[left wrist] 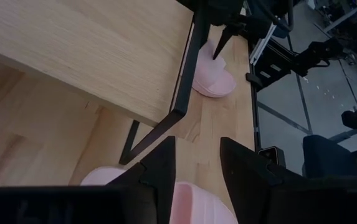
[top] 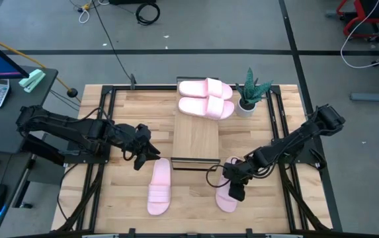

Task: Pick and place slides into the shelf
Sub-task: Put the pink slide on the shelf

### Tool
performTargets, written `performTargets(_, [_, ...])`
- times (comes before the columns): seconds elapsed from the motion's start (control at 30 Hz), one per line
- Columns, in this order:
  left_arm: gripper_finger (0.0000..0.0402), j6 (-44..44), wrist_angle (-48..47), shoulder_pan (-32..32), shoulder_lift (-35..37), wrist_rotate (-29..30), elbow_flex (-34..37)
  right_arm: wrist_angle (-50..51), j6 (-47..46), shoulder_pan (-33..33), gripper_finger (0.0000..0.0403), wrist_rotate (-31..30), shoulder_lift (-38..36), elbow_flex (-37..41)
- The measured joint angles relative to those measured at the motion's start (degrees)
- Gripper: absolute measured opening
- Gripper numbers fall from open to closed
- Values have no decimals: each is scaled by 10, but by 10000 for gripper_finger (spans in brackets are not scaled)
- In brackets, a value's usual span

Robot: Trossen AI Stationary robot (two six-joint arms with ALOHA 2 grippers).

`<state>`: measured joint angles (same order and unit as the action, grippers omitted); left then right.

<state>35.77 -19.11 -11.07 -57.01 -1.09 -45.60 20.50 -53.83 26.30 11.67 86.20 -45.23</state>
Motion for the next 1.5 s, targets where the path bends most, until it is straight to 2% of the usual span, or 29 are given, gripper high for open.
performTargets(0.13, [124,0,0,0,0,0,0,-1,-3,-1,29,19,-2,0])
performTargets(0.17, [124,0,0,0,0,0,0,-2,-4,0,18,20,-5,0])
performTargets(0.47, [127,0,0,0,0,0,0,27,-84,17,9,23,-81,0])
performTargets(0.73, [117,0,-1,0,0,0,0,152,-198,64,9,-5,-217,0])
performTargets(0.87, [118,0,-1,0,0,0,0,177,-283,87,9,-88,-290,0])
performTargets(1.07, [116,0,-1,0,0,0,0,177,-394,95,9,-307,-359,0])
performTargets(1.17, [112,1,-1,0,0,0,0,181,-430,94,9,-388,-372,-8])
performTargets(1.33, [114,1,-1,0,0,3,0,170,-438,69,9,-464,-372,-45])
performTargets(1.5, [111,1,0,0,0,7,0,174,-418,39,9,-459,-370,-77])
